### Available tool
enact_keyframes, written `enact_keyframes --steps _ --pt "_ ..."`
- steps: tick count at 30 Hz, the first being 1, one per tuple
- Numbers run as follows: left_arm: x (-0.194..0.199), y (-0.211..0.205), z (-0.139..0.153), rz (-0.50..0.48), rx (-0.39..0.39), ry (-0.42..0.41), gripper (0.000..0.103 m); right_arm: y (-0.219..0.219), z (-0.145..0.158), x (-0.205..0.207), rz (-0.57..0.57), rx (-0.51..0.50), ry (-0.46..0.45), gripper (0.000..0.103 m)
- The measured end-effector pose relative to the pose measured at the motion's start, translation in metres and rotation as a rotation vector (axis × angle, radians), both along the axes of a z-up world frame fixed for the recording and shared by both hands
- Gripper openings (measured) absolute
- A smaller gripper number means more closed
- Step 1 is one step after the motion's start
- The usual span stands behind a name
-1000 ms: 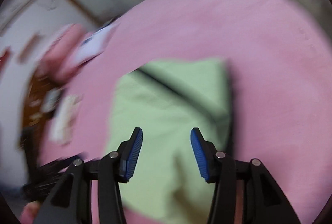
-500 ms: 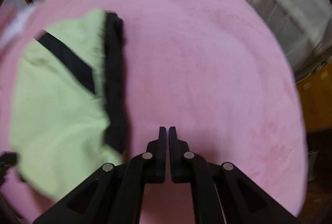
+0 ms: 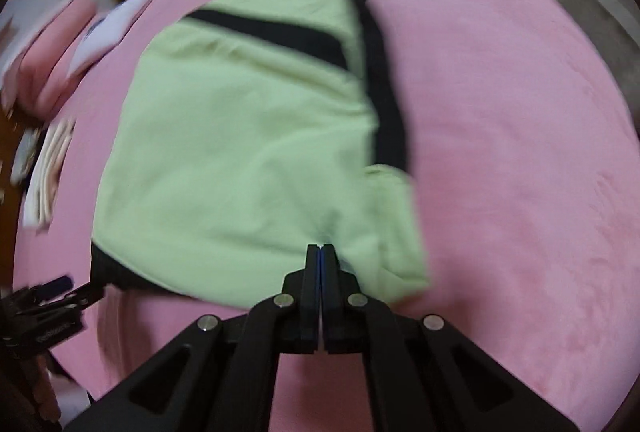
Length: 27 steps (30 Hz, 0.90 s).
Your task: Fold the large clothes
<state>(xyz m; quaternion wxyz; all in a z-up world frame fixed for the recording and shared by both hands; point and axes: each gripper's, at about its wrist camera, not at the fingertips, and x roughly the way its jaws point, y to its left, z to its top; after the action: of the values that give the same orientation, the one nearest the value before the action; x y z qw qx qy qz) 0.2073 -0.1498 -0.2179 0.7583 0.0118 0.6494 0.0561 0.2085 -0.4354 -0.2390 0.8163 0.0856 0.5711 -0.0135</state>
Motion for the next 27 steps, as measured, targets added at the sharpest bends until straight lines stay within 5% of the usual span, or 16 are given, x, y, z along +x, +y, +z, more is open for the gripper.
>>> enact_keyframes --steps 2,4,6,11,19,23,27 --pt "0.009 0.004 0.013 0.002 -0.094 -0.037 0.066 0.0 0.024 -0.006 0.026 -0.085 -0.09 0.003" --pt "0.022 0.003 0.014 0.015 -0.17 -0.05 0.066 0.002 0.037 -0.001 0.085 0.023 -0.152 0.005" --pt "0.033 0.004 0.008 0.027 -0.214 -0.043 0.066 0.006 0.028 0.011 0.156 0.172 -0.111 0.005" --pt "0.096 0.005 -0.014 0.04 -0.216 -0.085 0.066 0.047 0.005 0.058 0.279 0.258 -0.118 0.005" --pt "0.178 -0.002 -0.032 -0.022 -0.247 -0.17 0.066 0.084 -0.024 0.161 0.191 0.311 -0.174 0.005" --pt "0.211 -0.007 -0.037 -0.05 -0.176 -0.225 0.069 0.054 -0.023 0.194 0.143 0.242 -0.197 0.002" --pt "0.228 -0.001 -0.035 -0.009 -0.212 -0.239 0.073 0.018 -0.019 0.191 0.14 0.221 -0.187 0.0"
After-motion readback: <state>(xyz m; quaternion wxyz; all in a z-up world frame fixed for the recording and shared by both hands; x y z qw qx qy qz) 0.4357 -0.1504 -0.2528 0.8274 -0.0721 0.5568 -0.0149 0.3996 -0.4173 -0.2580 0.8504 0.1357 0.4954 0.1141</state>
